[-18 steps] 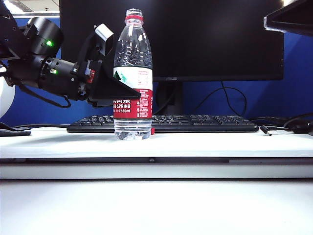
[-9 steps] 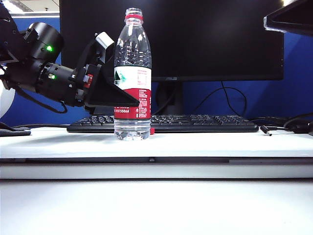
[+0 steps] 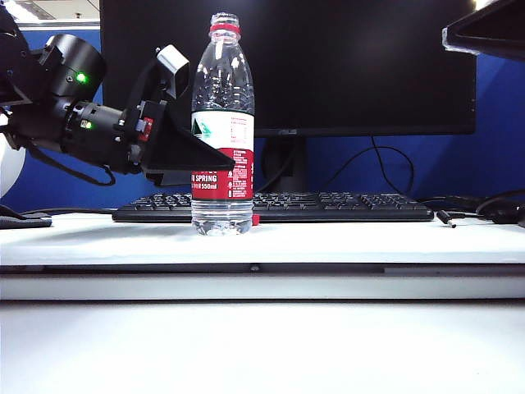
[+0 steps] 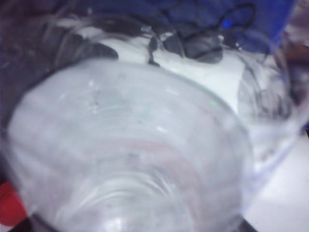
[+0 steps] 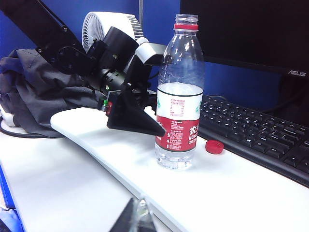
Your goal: Unscrew the cap from the plastic bottle on the table.
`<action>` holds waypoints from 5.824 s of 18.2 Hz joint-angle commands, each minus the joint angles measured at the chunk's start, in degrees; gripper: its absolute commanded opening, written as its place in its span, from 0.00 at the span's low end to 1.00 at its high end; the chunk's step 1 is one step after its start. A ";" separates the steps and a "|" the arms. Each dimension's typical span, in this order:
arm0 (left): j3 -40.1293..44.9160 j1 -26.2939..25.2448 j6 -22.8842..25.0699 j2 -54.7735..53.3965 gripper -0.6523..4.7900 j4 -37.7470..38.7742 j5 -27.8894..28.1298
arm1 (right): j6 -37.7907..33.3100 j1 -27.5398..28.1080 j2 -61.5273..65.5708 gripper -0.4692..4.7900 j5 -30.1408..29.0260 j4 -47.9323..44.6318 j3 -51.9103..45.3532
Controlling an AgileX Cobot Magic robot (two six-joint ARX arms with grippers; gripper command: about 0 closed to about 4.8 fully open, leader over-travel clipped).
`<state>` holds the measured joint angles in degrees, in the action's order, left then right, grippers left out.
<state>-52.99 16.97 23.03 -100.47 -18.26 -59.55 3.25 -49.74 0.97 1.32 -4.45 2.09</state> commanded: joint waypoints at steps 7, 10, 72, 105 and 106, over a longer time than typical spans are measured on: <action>-0.13 -0.15 -2.71 3.54 1.00 -2.69 0.15 | -0.50 0.00 0.00 0.08 -0.17 -0.92 0.13; -0.13 -0.15 -4.66 4.81 1.00 -4.74 0.11 | -0.52 0.00 0.02 0.08 -0.17 -0.92 0.13; -11.91 -35.08 -27.74 78.09 0.11 13.44 25.03 | -2.16 -0.24 -0.61 0.08 -2.93 -2.67 0.17; -1.44 -39.67 -28.55 97.90 0.11 81.88 28.55 | -2.16 -0.26 -0.63 0.08 -2.93 -0.90 0.17; -1.31 -39.54 -25.81 97.90 0.11 80.43 29.51 | -2.16 -0.26 -0.63 0.08 -2.93 -0.90 0.17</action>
<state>-54.37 -22.65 -6.98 -2.48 64.90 -31.20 1.13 -49.98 0.32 -1.52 -4.60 2.09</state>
